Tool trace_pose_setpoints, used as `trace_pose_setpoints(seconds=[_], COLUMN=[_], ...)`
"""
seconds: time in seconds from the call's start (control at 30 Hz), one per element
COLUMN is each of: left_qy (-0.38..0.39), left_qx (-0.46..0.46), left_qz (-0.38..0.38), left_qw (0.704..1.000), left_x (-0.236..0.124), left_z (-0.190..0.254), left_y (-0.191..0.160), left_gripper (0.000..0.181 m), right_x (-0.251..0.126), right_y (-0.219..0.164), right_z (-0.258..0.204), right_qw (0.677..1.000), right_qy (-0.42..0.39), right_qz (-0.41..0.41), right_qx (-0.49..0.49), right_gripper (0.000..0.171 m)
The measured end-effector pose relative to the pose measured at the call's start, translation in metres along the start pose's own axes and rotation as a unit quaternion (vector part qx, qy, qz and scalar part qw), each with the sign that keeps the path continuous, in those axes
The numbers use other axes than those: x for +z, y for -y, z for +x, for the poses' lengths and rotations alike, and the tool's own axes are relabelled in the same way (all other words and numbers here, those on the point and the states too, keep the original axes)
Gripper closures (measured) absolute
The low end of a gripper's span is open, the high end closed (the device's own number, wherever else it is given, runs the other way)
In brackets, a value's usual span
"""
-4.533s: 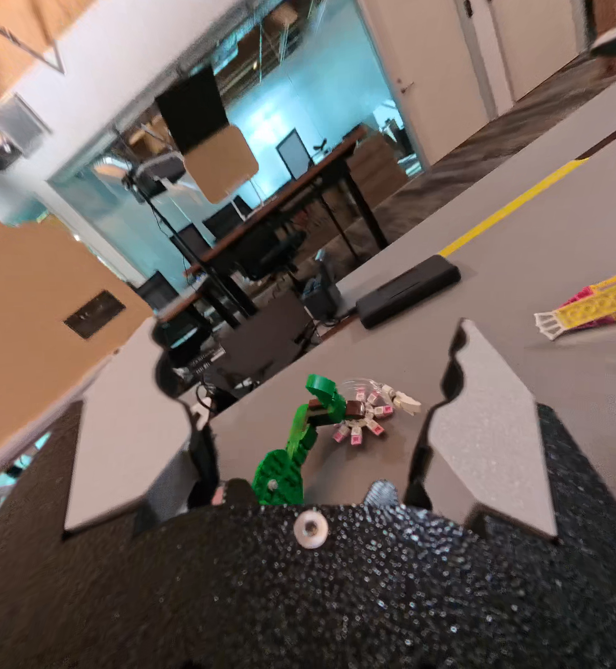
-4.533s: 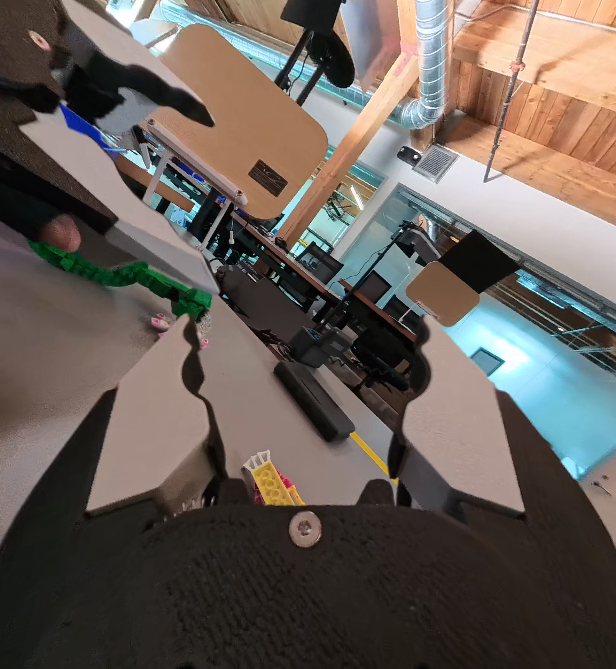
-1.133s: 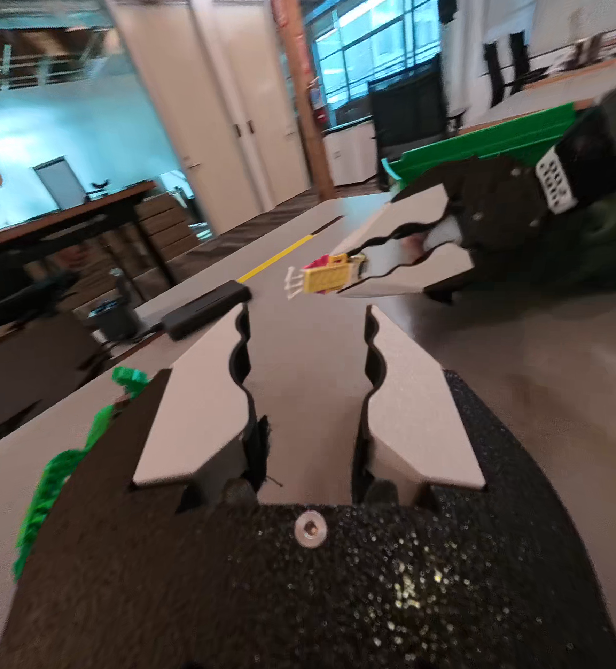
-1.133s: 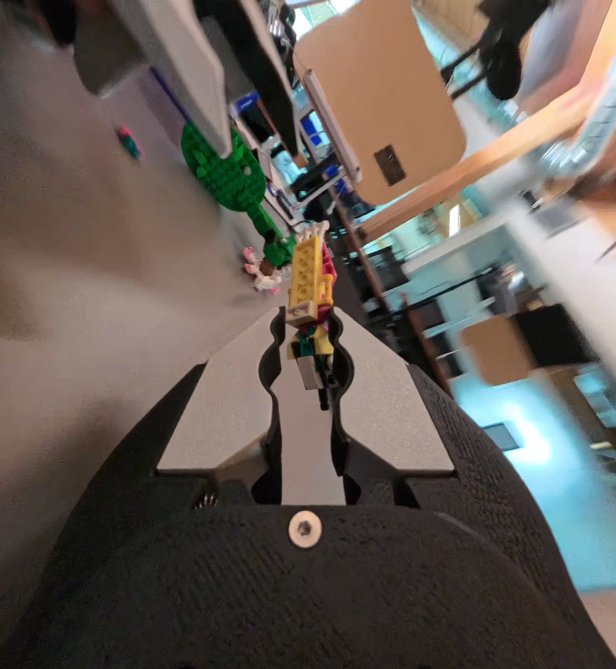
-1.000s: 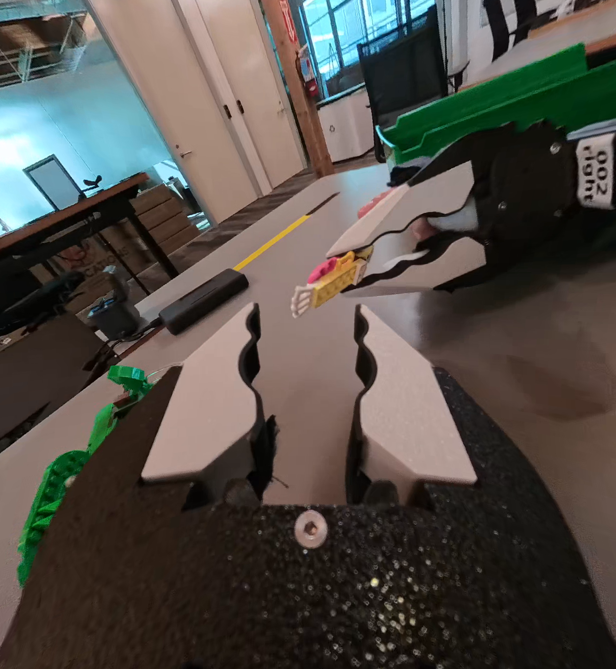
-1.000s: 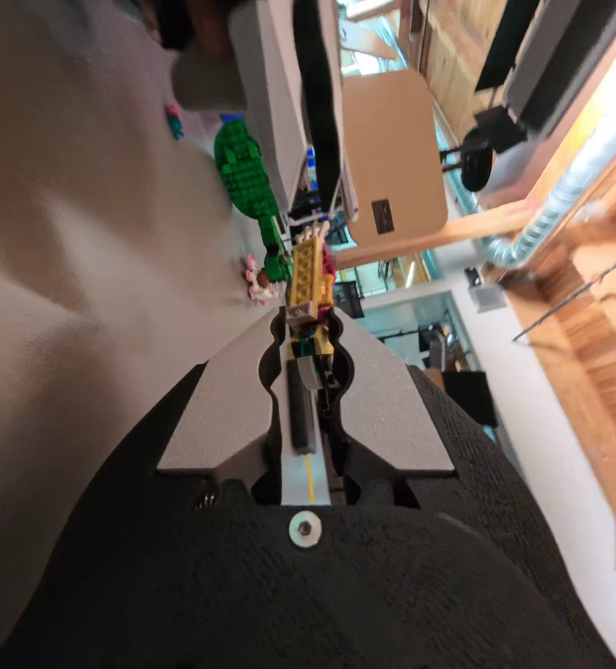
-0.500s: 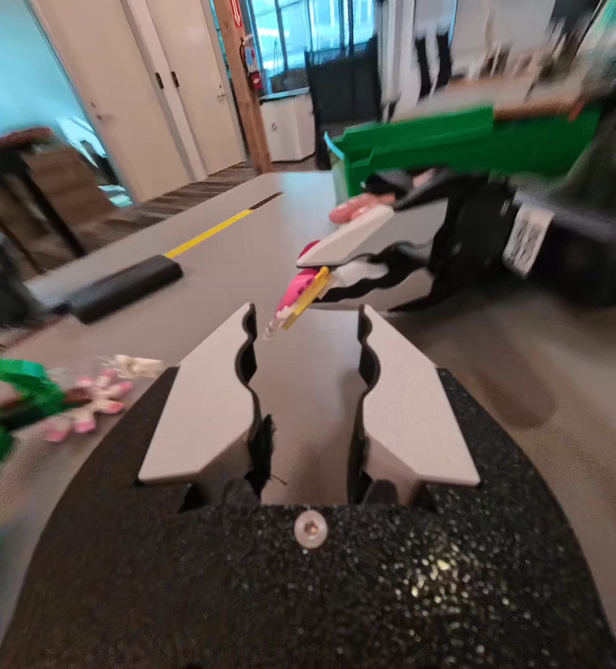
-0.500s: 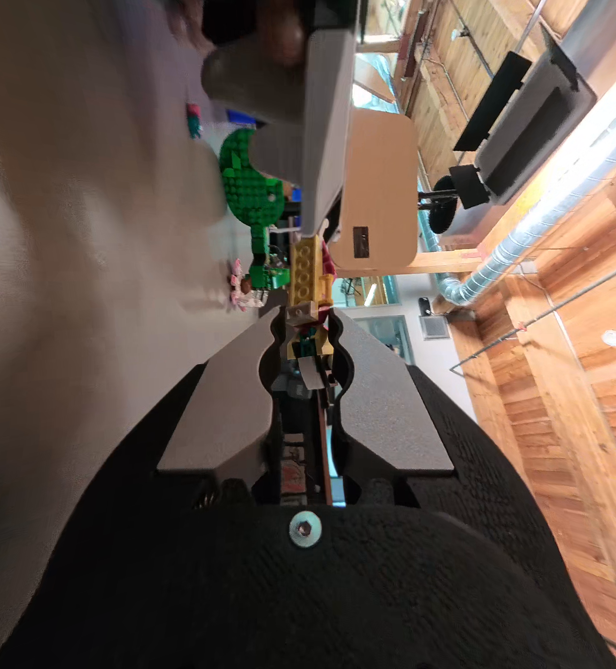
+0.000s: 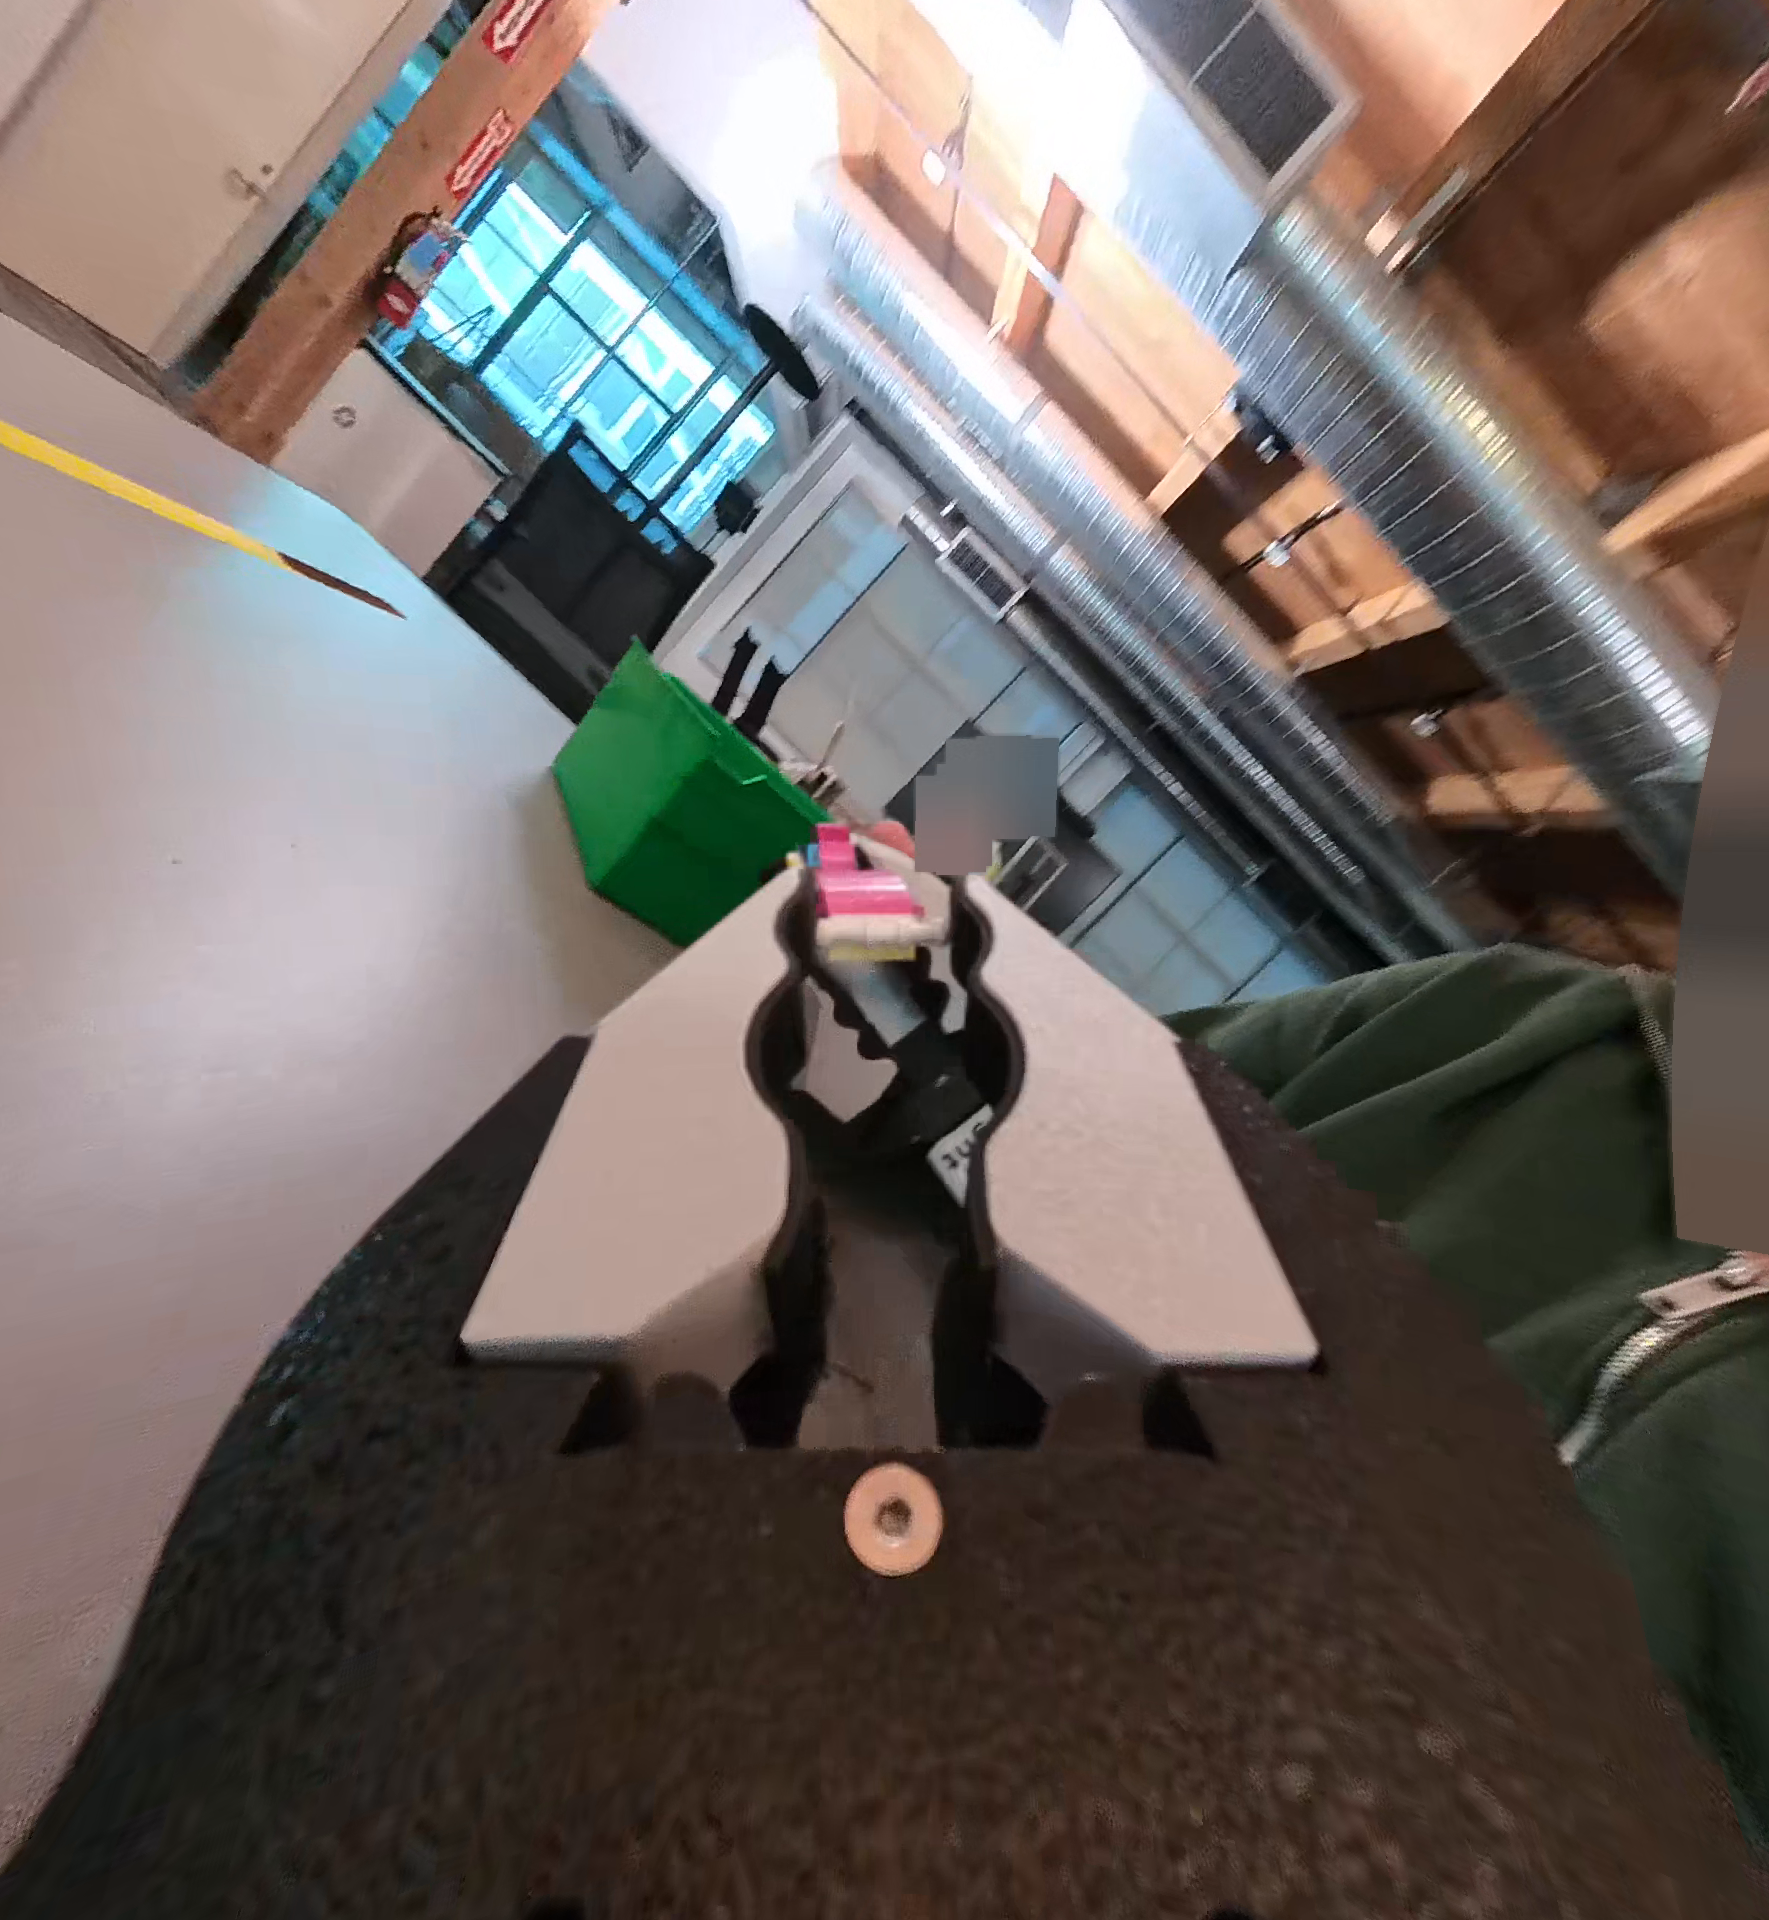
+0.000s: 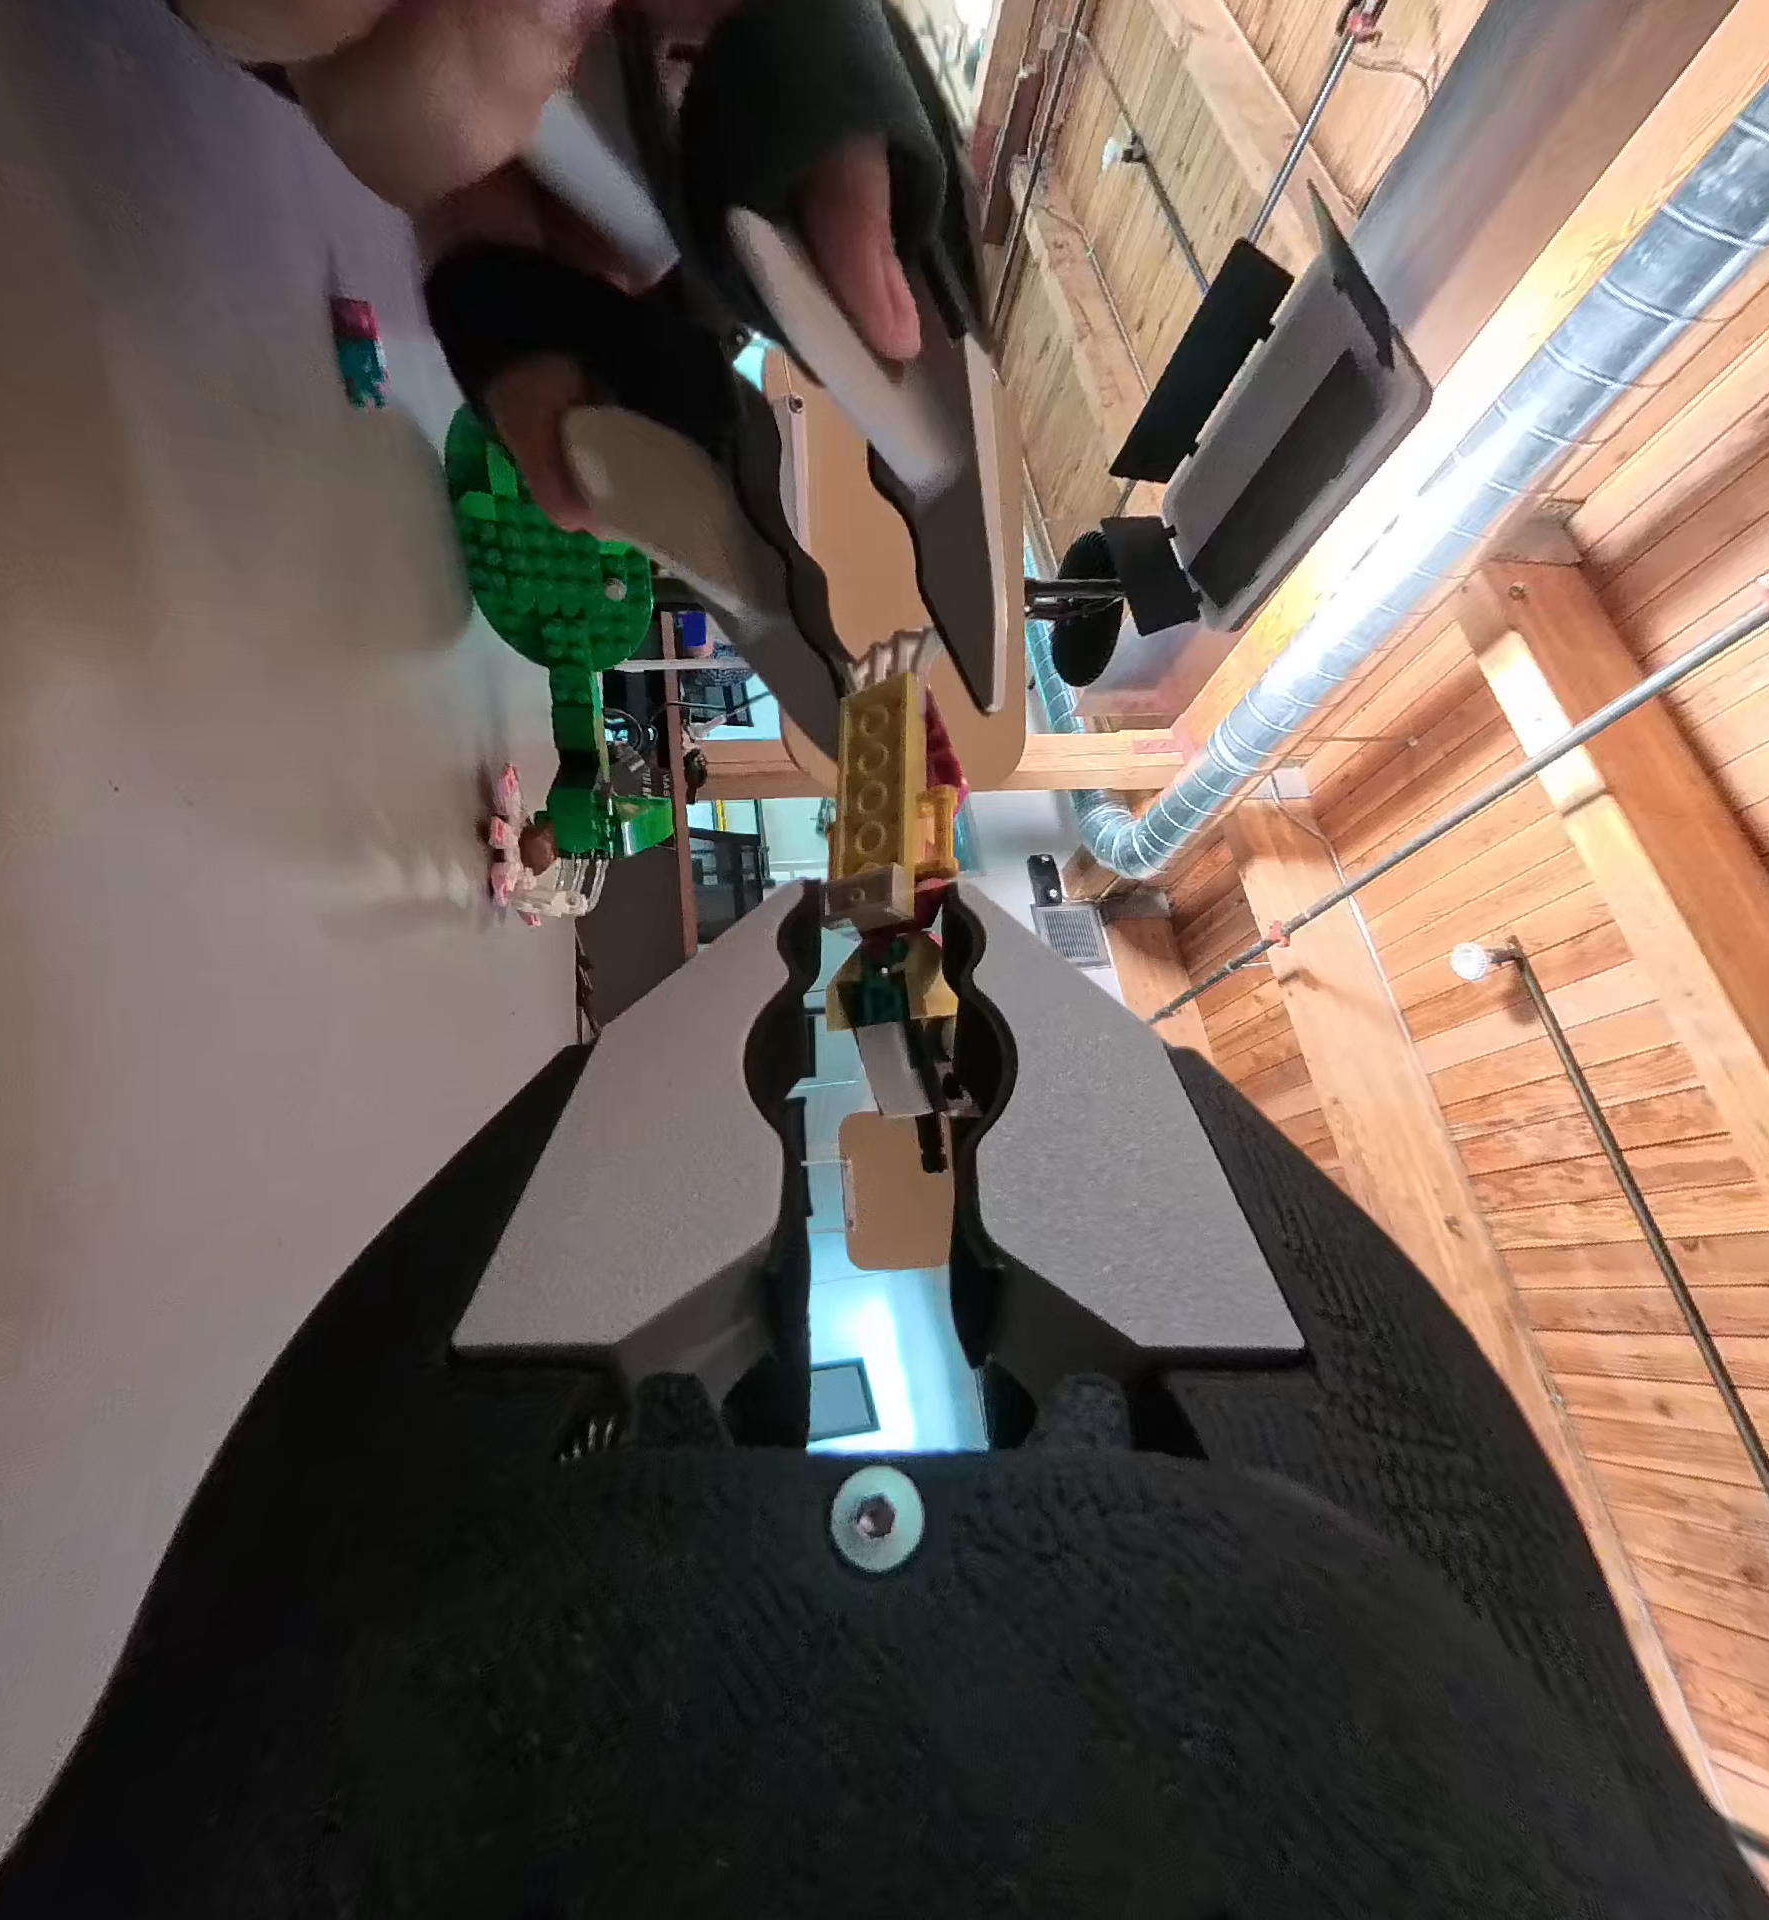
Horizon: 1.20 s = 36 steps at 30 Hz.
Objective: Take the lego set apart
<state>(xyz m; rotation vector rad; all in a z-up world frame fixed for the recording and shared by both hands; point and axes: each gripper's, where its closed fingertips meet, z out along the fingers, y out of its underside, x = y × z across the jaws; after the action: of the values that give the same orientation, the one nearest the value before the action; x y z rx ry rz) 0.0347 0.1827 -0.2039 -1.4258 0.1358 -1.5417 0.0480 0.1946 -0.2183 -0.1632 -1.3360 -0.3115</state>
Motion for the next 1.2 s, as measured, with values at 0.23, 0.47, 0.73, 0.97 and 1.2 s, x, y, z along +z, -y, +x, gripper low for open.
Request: trace_pose_setpoints(seconds=[0.23,0.47,0.73,0.97,1.2], left_qy=[0.049,0.065,0.016,0.011,0.038], left_qx=[0.046,-0.03,-0.126,-0.193,-0.195], left_qz=[-0.012,0.016,-0.014,0.009,0.008], left_qw=[0.998,0.997,0.992,0.981,0.98], left_x=[-0.004,-0.016,-0.009,-0.011,-0.012], left_z=[-0.01,-0.018,-0.012,-0.016,-0.022], left_y=[0.0,0.011,-0.006,-0.001,0.004], left_gripper=[0.159,0.129,0.157,0.16,0.163], right_x=[0.002,0.004,0.002,0.002,0.002], right_y=[-0.005,-0.013,-0.008,-0.008,-0.01], right_z=[-0.016,-0.015,-0.011,-0.011,-0.014], right_qw=[0.999,0.999,0.992,0.991,0.992], right_qy=[0.042,0.032,0.014,0.015,0.026], right_qz=[-0.009,-0.032,-0.029,-0.026,-0.026], right_qx=[0.026,-0.023,-0.118,-0.131,-0.118], right_gripper=[0.15,0.152,0.152,0.152,0.151])
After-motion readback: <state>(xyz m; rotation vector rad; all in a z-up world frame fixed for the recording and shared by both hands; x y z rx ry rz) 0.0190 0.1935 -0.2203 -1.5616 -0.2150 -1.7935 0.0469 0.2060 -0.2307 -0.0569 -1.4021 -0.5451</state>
